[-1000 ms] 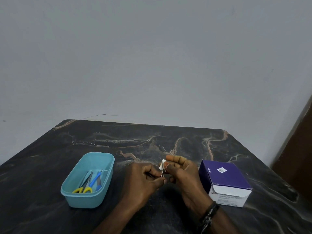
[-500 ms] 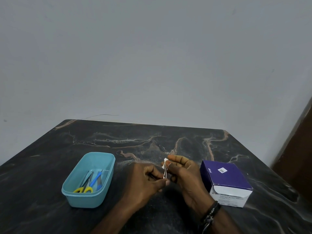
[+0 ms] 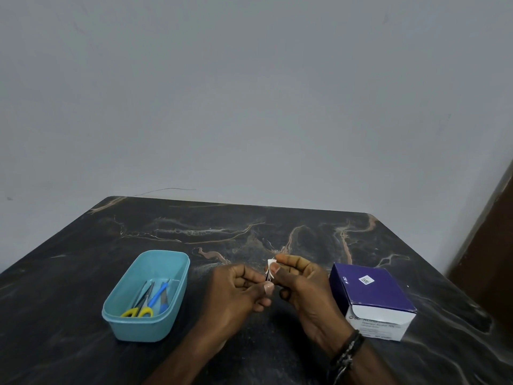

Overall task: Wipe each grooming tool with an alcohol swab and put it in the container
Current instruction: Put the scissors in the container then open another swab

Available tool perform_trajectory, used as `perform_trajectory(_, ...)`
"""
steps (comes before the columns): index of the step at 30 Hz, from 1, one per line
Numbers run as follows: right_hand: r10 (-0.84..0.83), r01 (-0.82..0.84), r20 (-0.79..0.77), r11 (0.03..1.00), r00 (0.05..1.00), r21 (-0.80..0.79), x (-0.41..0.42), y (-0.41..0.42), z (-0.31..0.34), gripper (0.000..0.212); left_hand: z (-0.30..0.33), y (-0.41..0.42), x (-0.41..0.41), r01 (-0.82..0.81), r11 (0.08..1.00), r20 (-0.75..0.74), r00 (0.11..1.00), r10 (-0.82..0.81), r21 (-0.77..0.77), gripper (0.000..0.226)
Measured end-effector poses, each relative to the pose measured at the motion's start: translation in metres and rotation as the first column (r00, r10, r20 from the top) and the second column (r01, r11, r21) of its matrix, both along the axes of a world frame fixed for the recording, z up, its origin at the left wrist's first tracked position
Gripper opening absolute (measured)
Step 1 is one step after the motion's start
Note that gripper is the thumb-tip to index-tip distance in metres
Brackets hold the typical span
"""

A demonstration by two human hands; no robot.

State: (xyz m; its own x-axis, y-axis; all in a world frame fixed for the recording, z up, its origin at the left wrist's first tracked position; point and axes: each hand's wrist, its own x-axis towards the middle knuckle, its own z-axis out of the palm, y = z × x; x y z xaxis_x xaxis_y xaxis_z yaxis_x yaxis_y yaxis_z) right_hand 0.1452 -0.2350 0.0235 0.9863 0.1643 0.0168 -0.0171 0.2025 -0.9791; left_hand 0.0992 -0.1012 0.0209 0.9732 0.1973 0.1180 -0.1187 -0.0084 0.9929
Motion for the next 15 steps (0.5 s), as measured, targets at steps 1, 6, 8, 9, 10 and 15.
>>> perform_trajectory(1, -0.008, 0.008, 0.003, 1.0, 1.0, 0.005, 0.0002, 0.0002, -0.0004, 0.027, -0.0004, 0.0001, 0.0, 0.009, 1.0, -0.006, 1.0, -0.009, 0.003, 0.012)
perform_trajectory(6, -0.032, 0.032, 0.005, 0.999, 0.999, 0.033, 0.001, -0.0005, -0.0001, 0.026, -0.0016, -0.0005, 0.0001, 0.044, 0.999, -0.014, 0.999, -0.043, 0.028, 0.009)
perform_trajectory(8, -0.031, 0.03, 0.007, 0.999, 1.0, 0.027, 0.0008, -0.0004, 0.0004, 0.025, -0.0019, -0.0006, 0.0002, 0.042, 0.999, -0.01, 0.999, -0.042, 0.03, 0.009)
perform_trajectory(9, -0.026, 0.026, 0.006, 0.999, 1.0, 0.024, 0.0005, -0.0003, 0.0007, 0.024, -0.0019, -0.0005, 0.0002, 0.039, 0.999, -0.007, 0.999, -0.039, 0.031, 0.01)
perform_trajectory(10, -0.019, 0.019, 0.005, 1.0, 1.0, 0.02, 0.0003, -0.0003, 0.0009, 0.024, -0.0016, -0.0003, 0.0001, 0.036, 0.999, -0.004, 0.999, -0.036, 0.031, 0.01)
perform_trajectory(15, 0.013, -0.013, 0.012, 1.0, 1.0, -0.01, -0.0013, 0.0006, 0.0008, 0.021, 0.0003, 0.0006, -0.0008, 0.016, 1.0, 0.012, 1.0, -0.016, 0.017, 0.01)
